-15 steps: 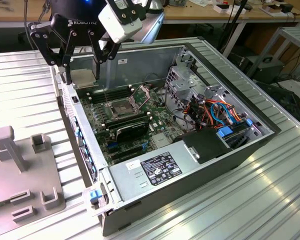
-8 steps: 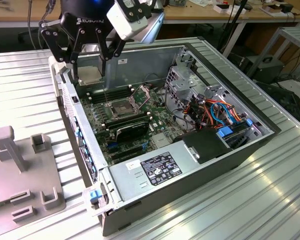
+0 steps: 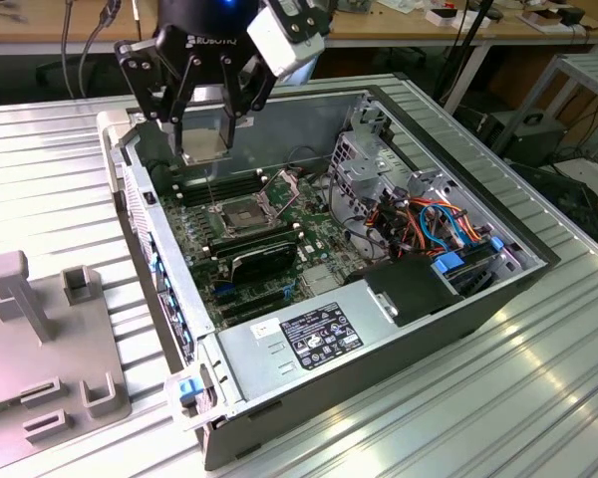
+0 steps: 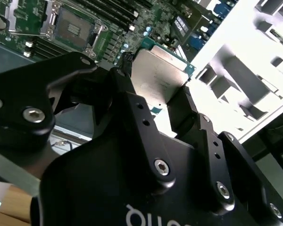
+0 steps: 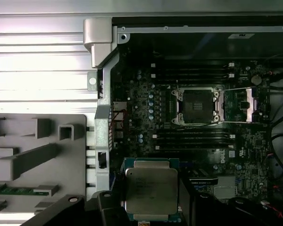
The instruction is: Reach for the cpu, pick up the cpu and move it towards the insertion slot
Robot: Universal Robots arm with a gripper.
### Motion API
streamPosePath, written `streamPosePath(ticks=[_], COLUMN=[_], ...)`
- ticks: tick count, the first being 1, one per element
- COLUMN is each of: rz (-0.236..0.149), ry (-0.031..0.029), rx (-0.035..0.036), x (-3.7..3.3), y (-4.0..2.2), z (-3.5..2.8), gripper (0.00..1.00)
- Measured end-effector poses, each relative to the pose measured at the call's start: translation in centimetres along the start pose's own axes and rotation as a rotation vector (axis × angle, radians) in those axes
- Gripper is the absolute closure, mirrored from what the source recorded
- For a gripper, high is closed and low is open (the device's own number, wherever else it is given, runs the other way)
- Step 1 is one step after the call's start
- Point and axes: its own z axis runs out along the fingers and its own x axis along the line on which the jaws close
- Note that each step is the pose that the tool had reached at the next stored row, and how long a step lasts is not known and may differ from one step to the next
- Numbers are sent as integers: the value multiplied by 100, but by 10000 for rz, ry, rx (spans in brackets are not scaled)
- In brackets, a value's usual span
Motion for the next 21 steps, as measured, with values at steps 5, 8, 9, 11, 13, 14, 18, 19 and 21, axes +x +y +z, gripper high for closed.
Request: streamPosePath(ticks=[5,8,9,11,13,14,18,19,21], rz=[-1,1,1,0,0,0,0,-1,0], ry=[0,-1,0,-1,-1,-1,-2,-1,-1], rx=[4,4,5,4,5,5,5,6,5], x=[-65,-75,-77,-79,-79,-80,-99,-111,-143], y=[18,22,23,23,24,24,28,33,53], z=[2,3,3,4,3,4,5,5,6], gripper=[45,45,45,45,45,45,45,45,45])
